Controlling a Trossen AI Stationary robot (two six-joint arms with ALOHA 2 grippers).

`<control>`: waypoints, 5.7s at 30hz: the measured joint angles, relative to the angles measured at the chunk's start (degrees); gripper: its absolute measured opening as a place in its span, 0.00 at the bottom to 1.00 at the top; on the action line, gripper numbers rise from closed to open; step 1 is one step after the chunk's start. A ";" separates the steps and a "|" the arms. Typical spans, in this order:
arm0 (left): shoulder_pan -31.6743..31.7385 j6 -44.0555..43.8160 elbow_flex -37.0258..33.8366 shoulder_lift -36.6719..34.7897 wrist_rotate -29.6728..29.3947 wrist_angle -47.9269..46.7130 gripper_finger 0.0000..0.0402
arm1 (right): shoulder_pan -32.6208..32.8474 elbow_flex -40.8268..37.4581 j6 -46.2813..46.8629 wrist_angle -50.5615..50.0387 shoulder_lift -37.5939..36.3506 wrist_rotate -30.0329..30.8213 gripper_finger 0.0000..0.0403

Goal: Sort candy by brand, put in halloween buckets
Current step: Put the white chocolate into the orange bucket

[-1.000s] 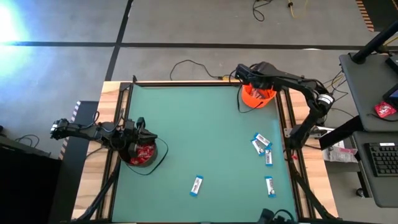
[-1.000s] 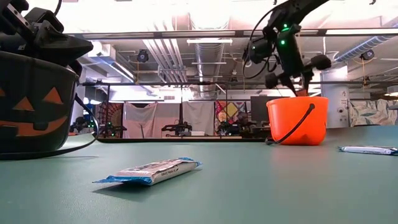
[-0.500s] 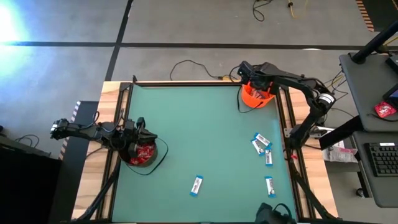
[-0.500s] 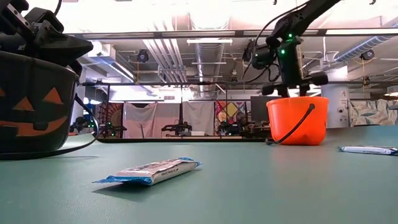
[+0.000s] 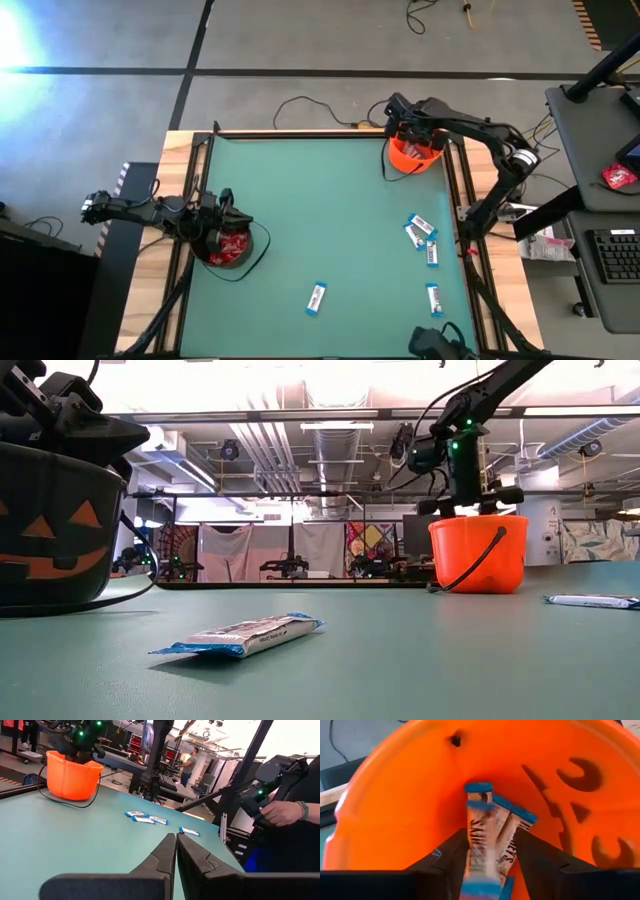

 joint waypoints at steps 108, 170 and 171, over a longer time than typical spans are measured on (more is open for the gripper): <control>0.00 -0.01 0.02 0.12 0.02 0.39 0.00 | 71.98 2.91 72.79 55.77 22.38 -16.68 0.02; 0.02 -0.01 0.00 0.10 0.02 0.39 0.00 | 64.76 12.28 66.31 -16.62 16.18 -11.62 0.19; 0.00 -0.01 0.02 0.10 0.02 0.39 0.00 | 64.76 11.62 65.93 -16.69 16.18 -11.69 0.22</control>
